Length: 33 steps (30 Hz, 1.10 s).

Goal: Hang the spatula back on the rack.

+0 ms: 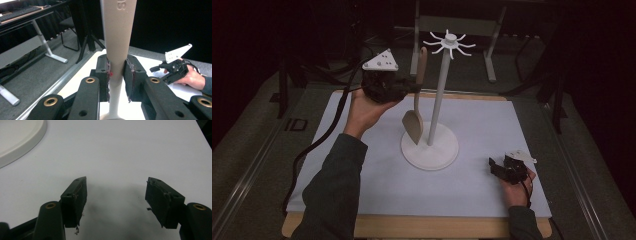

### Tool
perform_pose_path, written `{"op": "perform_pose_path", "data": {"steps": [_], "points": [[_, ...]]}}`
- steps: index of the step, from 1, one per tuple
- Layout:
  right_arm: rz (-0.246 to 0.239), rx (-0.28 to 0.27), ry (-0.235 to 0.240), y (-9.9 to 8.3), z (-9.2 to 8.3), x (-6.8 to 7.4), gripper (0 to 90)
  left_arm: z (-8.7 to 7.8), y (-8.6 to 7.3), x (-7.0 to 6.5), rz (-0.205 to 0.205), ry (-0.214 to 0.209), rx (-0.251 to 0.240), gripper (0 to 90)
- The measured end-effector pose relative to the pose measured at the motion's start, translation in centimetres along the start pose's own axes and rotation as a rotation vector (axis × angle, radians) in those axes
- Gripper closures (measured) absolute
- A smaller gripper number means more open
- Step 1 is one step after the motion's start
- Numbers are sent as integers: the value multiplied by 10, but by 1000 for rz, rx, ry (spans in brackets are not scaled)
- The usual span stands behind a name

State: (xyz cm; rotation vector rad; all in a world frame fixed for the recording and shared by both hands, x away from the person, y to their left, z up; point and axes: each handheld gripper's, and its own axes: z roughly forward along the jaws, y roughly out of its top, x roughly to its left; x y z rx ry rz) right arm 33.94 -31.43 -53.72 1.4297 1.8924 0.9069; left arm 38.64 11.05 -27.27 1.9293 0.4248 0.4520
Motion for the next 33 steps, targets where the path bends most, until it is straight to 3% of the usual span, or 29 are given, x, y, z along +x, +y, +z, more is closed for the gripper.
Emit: {"op": "perform_pose_path", "data": {"steps": [12,22,33], "points": [[1,0,0,0,0,0,336,7,8,-8,30,9,42,752],[0,0,0,0,0,0,336,15,11,-6,20,29,65,752],[1,0,3,0,0,0,336,25,12,-5,3,19,60,752]]}}
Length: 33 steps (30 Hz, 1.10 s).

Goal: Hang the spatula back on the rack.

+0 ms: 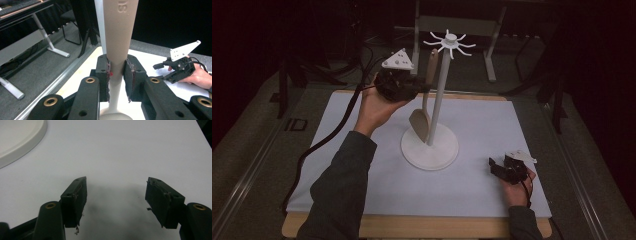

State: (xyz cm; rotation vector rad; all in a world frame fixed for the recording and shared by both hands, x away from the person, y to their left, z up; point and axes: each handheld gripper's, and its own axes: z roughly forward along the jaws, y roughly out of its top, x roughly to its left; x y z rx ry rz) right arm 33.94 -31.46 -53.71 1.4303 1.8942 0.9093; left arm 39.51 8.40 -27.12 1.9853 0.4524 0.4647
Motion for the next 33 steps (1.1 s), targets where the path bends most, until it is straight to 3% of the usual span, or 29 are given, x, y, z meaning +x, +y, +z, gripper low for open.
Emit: {"op": "perform_pose_path", "data": {"steps": [13,21,33], "points": [[-1,-1,-2,0,0,0,333,4,-3,0,-17,-16,-25,737],[-2,-1,-2,0,0,1,333,-3,-12,4,-48,-20,-70,584],[-4,0,-3,0,0,1,331,-21,-29,9,-72,-30,-148,533]]}}
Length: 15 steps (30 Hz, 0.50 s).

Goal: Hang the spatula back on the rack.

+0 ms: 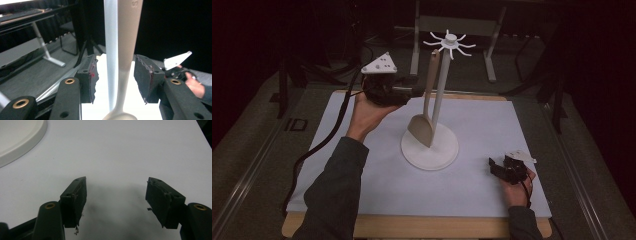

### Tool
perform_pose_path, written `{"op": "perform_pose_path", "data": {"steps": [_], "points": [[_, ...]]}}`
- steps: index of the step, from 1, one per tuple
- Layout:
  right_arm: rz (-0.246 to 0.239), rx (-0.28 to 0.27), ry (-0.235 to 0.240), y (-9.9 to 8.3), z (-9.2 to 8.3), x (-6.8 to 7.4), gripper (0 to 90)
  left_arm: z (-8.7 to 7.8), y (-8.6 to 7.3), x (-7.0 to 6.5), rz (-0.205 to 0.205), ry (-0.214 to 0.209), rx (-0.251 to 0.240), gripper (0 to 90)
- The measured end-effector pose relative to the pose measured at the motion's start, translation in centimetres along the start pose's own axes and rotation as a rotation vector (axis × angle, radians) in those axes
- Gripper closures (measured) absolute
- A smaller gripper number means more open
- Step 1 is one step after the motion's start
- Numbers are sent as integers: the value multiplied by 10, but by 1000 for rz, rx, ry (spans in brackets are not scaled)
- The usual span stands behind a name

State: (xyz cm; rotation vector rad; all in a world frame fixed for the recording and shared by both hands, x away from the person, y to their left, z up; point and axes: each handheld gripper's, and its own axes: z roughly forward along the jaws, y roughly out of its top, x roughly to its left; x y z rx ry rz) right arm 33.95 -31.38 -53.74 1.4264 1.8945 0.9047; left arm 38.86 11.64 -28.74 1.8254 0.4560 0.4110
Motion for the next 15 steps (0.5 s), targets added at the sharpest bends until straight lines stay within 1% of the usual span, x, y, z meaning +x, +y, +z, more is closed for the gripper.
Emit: {"op": "perform_pose_path", "data": {"steps": [2,6,10,12,13,14,15], "points": [[0,0,0,0,0,0,331,-2,-1,1,-4,5,-4,530],[1,0,0,0,0,0,331,-7,-8,3,-9,35,3,521],[2,-1,-1,0,0,0,330,-12,-16,6,-35,65,1,501],[2,0,0,0,0,0,330,-13,-22,7,-39,100,16,491],[2,0,0,0,0,0,330,-14,-26,8,-50,114,26,490],[2,0,0,0,0,0,330,-14,-26,8,-50,114,26,482],[2,0,0,0,0,0,330,-15,-35,9,-67,150,41,482]]}}
